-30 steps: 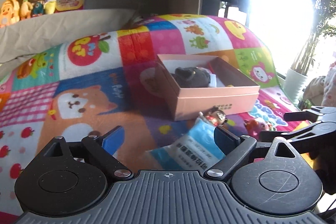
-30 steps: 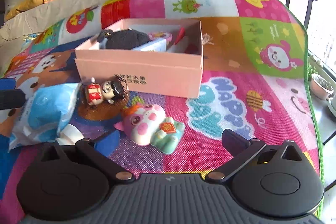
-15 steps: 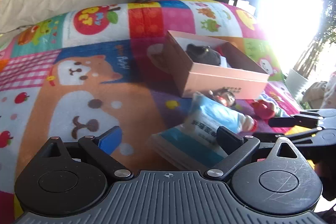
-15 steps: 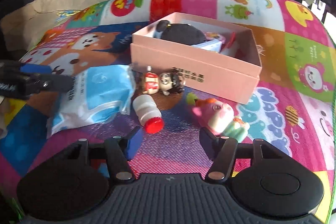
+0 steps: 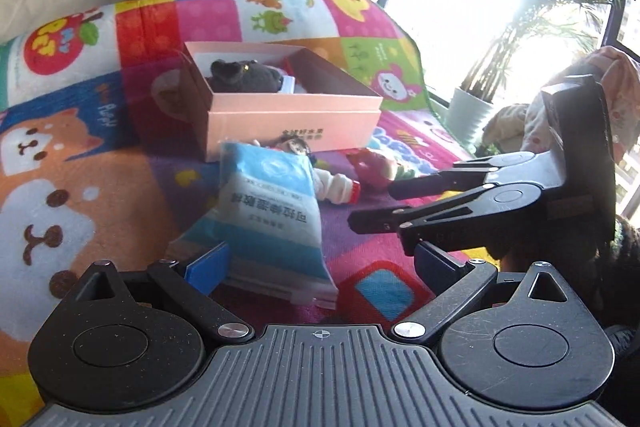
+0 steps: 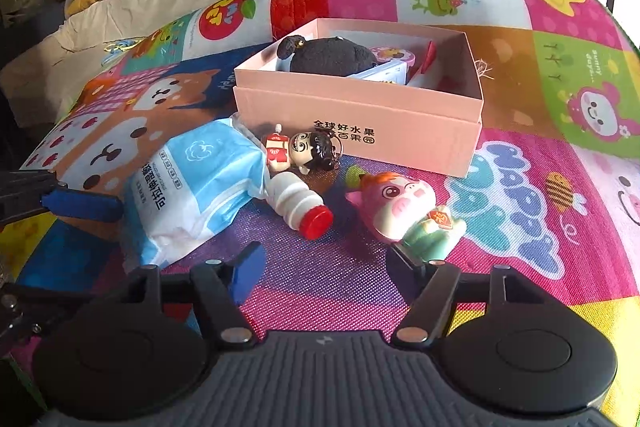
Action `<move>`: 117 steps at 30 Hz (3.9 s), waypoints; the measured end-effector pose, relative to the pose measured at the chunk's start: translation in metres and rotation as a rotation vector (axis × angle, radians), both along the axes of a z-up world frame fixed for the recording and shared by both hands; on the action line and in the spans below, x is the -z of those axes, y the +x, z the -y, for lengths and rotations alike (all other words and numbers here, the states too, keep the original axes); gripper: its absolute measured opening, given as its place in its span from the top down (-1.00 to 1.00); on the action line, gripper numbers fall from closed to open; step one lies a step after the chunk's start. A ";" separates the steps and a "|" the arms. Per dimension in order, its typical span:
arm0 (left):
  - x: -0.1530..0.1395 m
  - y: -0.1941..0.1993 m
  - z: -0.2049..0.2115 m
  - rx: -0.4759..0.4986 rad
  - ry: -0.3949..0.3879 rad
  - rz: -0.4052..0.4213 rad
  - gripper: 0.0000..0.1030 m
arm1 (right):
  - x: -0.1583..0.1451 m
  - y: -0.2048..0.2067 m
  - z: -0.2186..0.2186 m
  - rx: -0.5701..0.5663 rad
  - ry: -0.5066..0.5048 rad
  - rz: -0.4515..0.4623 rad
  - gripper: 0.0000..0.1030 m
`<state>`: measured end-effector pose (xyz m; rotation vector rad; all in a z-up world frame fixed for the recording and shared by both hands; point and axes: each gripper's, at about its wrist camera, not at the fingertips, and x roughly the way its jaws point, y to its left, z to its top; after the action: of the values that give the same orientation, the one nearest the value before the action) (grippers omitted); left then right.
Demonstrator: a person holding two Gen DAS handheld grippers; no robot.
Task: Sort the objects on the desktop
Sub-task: 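Hold the wet-wipe packet in the left tool while the right tool grasps the white bottle, then carry the bottle into the pink box with right tool while left tool holds the packet, then drop the packet into the box with left tool while right tool presses items inside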
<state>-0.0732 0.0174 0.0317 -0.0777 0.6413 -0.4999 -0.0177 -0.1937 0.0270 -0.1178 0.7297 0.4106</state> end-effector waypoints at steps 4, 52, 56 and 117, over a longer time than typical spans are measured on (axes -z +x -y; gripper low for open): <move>0.001 0.005 -0.009 -0.087 0.034 0.003 -0.96 | 0.000 0.002 -0.001 0.060 -0.077 0.048 -0.25; 0.016 0.044 0.033 -0.113 0.248 0.000 -0.56 | -0.031 -0.003 0.026 0.031 0.095 -0.007 0.17; 0.012 0.031 0.037 -0.088 0.257 0.016 -0.39 | -0.037 -0.021 0.041 0.049 0.077 0.021 0.17; 0.010 0.104 -0.035 -0.180 -0.118 0.070 -0.83 | -0.087 0.223 -0.072 0.142 0.077 -0.026 0.35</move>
<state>0.0304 0.0521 0.0222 -0.2267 0.5303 -0.3645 0.2058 -0.1214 0.1138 0.0116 0.7418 0.3043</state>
